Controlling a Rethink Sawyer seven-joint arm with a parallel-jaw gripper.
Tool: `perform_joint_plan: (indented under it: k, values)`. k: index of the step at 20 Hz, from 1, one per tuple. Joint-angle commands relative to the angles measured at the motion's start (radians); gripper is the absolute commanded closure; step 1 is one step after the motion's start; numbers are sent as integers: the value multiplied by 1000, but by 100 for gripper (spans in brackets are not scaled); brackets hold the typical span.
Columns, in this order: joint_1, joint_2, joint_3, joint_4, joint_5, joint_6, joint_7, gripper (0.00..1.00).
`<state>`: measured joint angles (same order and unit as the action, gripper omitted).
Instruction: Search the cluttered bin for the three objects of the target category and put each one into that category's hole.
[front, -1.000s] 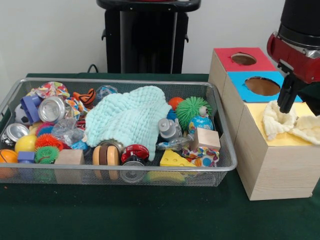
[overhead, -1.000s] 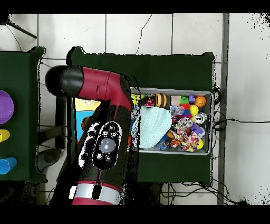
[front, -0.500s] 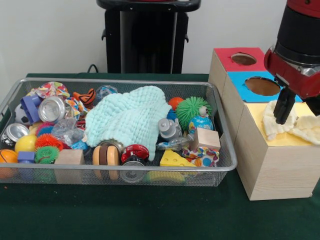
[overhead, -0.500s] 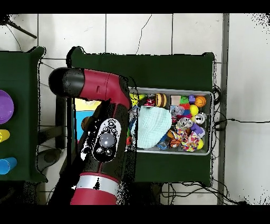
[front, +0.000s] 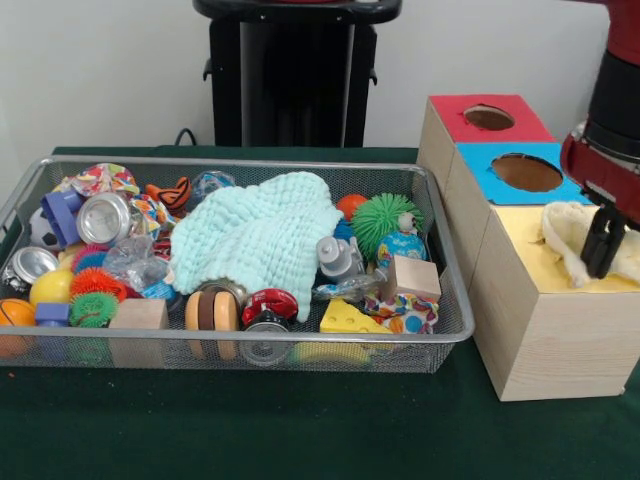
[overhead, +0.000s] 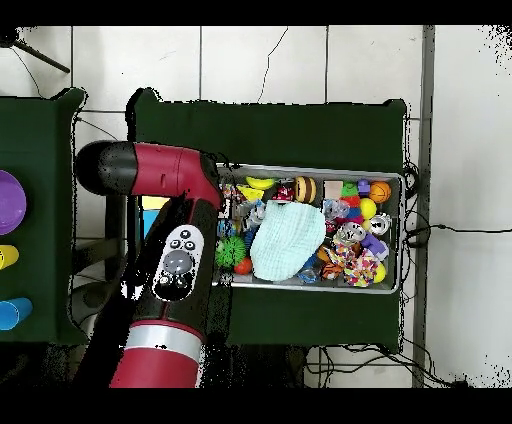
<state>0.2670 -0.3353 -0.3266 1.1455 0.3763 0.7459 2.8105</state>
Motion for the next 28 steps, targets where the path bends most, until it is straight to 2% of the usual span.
perform_joint_plan:
  k: [1, 6, 11, 14, 19, 23, 27, 28]
  values:
    - [57, 66, 103, 105, 43, -57, 200, 100]
    - [107, 95, 64, 88, 55, -46, 271, 100]
    - [135, 155, 50, 64, 73, -112, 292, 100]
    - [131, 186, 71, 69, 94, -201, 266, 100]
    - [144, 212, 58, 66, 128, -248, 259, 100]
    - [122, 212, 100, 95, 139, -333, 199, 100]
    - [131, 199, 78, 100, 161, -294, 206, 100]
    - [140, 192, 54, 91, 163, -247, 219, 100]
